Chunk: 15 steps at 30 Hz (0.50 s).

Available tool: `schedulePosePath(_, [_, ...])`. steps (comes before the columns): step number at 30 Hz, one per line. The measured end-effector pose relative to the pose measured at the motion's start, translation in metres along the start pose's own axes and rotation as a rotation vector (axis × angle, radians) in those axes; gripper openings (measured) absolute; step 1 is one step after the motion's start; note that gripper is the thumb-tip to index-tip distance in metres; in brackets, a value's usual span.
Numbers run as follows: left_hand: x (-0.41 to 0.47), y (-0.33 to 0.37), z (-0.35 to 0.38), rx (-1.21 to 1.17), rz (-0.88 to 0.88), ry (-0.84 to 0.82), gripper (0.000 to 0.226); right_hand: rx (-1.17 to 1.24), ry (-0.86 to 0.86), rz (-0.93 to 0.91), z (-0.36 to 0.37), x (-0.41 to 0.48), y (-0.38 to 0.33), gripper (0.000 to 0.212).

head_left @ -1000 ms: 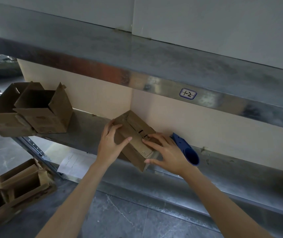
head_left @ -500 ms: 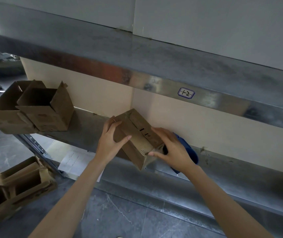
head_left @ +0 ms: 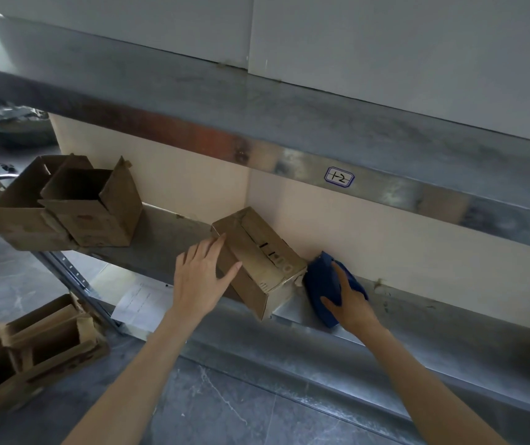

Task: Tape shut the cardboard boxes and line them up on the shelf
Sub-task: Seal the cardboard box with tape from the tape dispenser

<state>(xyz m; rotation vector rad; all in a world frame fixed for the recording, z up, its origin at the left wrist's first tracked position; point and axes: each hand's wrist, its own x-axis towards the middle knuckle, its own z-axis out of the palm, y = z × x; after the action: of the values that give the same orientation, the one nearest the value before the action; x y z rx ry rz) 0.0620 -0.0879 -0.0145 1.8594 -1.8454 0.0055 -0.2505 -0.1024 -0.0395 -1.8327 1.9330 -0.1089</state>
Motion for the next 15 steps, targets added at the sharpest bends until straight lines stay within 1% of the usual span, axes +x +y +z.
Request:
schedulePosePath(4, [-0.006, 0.002, 0.000, 0.016, -0.005, -0.009, 0.064, 0.155, -0.083, 0.010, 0.000, 0.007, 0.003, 0.079])
schedulePosePath(7, [-0.010, 0.003, -0.002, -0.026, -0.037, -0.043, 0.064, 0.232, -0.133, 0.021, -0.006, 0.012, 0.005, 0.081])
schedulePosePath(10, [-0.013, 0.004, -0.004, -0.066, -0.061, -0.053, 0.063, 0.245, -0.142, 0.008, -0.016, 0.016, 0.007, 0.084])
schedulePosePath(15, [-0.018, 0.006, -0.009, -0.083, -0.077, -0.051, 0.060, 0.194, -0.147, -0.009, -0.023, 0.020, 0.003, 0.088])
